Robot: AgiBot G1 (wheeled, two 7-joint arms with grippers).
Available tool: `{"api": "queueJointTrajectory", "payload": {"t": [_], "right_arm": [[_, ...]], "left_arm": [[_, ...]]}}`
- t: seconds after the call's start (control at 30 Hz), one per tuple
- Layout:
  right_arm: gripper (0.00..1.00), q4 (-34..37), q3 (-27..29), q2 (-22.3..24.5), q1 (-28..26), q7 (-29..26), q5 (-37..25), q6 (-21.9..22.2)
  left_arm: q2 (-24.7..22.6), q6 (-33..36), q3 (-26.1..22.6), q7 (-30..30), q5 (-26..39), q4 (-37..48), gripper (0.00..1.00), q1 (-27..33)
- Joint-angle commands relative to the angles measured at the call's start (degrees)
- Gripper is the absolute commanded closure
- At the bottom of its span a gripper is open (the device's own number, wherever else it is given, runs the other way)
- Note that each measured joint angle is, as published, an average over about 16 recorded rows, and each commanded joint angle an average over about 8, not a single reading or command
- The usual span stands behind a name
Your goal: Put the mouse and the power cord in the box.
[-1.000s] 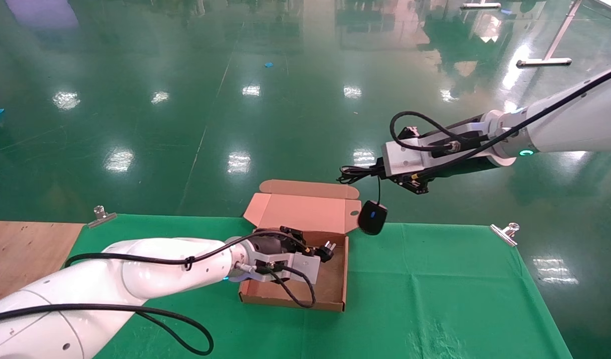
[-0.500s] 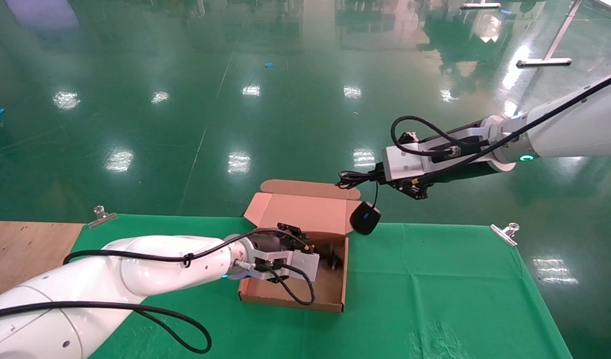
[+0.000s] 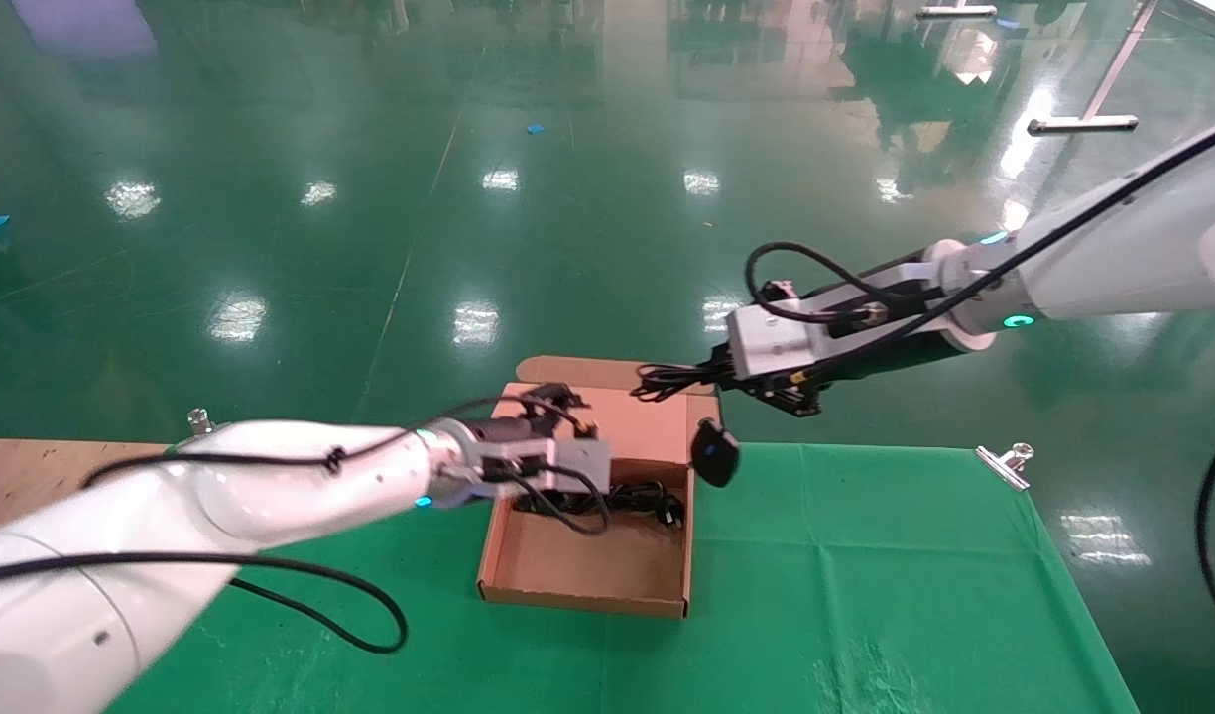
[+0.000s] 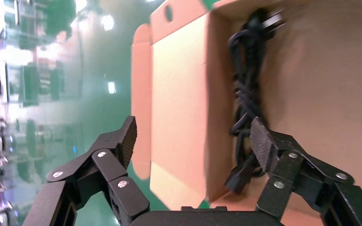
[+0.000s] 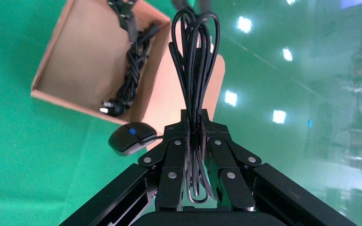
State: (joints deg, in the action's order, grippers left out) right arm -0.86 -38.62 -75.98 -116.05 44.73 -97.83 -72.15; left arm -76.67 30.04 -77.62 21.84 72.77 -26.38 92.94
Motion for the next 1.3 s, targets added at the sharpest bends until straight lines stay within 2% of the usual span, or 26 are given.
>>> {"api": "queueJointTrajectory", "payload": {"t": [0.03,0.27,0.53,0.7,0.93,1.1,1.3], "right_arm": [[1.00,0.04,-0.01,-0.55,0.00,-0.19,-0.02,-0.24],[1.00,-5.32,-0.04,-2.17,3.60,-2.23,0.89,2.60],[1.00,-18.23,-3.12,-2.79,11.07,-7.32,4.61,10.57],[1.00,-25.36,-8.34,-2.92,14.60,-11.92,7.59,15.75],[1.00,-32.44,-17.61,-2.96,17.00,-18.47,11.81,21.86],[1.00,-35.40,-24.42,-2.92,18.06,-21.95,13.90,25.40],[1.00,-35.82,-30.79,-2.81,19.38,-24.80,15.74,29.14]], "left_arm": [[0.27,0.46,0.68,0.42,-1.24,1.23,0.00,0.59],[5.41,10.25,4.25,5.43,-6.96,3.27,0.00,2.20],[13.48,22.82,10.16,15.52,-15.75,4.44,0.00,1.98],[16.28,27.59,12.77,19.43,-19.62,7.43,0.00,1.53],[17.75,31.43,14.28,23.35,-21.84,12.30,0.00,0.88],[17.82,32.99,15.05,25.22,-23.01,15.68,0.00,0.17],[17.07,34.37,15.76,27.05,-24.09,18.66,0.00,-0.40]]}}
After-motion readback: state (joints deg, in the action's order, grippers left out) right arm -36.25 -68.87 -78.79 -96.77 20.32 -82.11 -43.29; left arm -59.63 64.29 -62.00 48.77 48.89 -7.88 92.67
